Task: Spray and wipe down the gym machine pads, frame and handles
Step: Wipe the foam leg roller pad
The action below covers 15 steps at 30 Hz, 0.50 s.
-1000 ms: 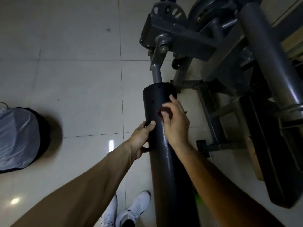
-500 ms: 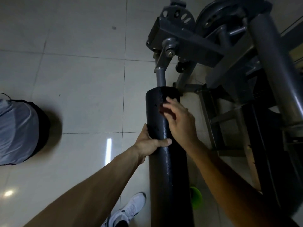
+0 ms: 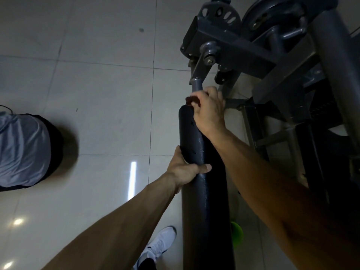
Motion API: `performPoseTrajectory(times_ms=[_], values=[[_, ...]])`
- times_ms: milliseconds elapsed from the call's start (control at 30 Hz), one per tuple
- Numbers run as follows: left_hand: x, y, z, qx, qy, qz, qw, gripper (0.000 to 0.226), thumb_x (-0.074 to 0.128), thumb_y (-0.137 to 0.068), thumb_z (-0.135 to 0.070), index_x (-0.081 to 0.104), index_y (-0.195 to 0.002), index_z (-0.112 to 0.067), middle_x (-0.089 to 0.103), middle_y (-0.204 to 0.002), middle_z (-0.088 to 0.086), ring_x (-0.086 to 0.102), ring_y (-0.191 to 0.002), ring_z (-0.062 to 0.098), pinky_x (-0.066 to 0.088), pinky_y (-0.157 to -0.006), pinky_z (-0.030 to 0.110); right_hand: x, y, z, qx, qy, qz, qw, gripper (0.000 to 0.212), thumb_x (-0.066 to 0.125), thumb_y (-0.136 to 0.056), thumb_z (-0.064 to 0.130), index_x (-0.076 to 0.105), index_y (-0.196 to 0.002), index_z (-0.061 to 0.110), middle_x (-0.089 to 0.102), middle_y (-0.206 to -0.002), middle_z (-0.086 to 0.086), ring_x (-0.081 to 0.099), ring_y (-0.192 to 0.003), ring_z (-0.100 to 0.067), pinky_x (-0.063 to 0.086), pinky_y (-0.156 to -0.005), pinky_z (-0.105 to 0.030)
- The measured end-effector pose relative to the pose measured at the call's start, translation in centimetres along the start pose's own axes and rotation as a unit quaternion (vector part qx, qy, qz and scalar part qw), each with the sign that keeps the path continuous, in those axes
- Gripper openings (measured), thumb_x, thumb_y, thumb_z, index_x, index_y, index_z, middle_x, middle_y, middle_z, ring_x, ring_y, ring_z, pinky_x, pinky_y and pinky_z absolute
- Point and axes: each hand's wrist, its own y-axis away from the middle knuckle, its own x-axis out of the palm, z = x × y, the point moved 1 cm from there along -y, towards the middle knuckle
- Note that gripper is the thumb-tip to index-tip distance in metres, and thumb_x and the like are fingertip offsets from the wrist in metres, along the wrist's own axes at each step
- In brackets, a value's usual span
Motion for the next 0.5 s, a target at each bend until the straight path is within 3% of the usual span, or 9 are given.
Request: performPoseTrajectory(times_ms=[200,367,500], values=[[0.3,0.1,-0.2,0.002,-0.025,-0.010,1.000,0.091,0.098,-0.061,-0.027,0.043,-0.134,-0.028,0.061,-0.130,-0.007,0.060,-0.113,0.017,0.051,-0.092,0.030,-1.0,6.7,-1.9,-0.149,0.024,0.057,0.987,0.032,0.075,-0.084,0.011,0.071,-0.115,0.018,0.055,-0.119,-0.009,0.052,-0.106,-0.030,0.046,-0.088,-0.043],[0.5,0.2,-0.1,-0.008,-0.039,-0.010,0.999,0.107,0.097,-0.055,-0.036,0.038,-0.143,-0.030,0.059,-0.136,-0.007,0.061,-0.118,0.021,0.054,-0.103,0.041,0.0,0.3,-0.3,-0.096,0.058,0.015,0.994,0.025,0.072,-0.092,0.020,0.071,-0.116,0.021,0.054,-0.122,-0.007,0.049,-0.113,-0.030,0.044,-0.094,-0.042],[0.6,0.6,-0.5,-0.014,-0.038,-0.009,0.999,0.122,0.097,-0.049,-0.040,0.032,-0.152,-0.027,0.057,-0.142,-0.005,0.059,-0.124,0.021,0.052,-0.106,0.040,-0.2,1.9,0.6,-0.074,0.053,0.033,0.995,0.026,0.071,-0.093,0.019,0.070,-0.118,0.022,0.053,-0.124,-0.006,0.049,-0.113,-0.029,0.045,-0.094,-0.044]])
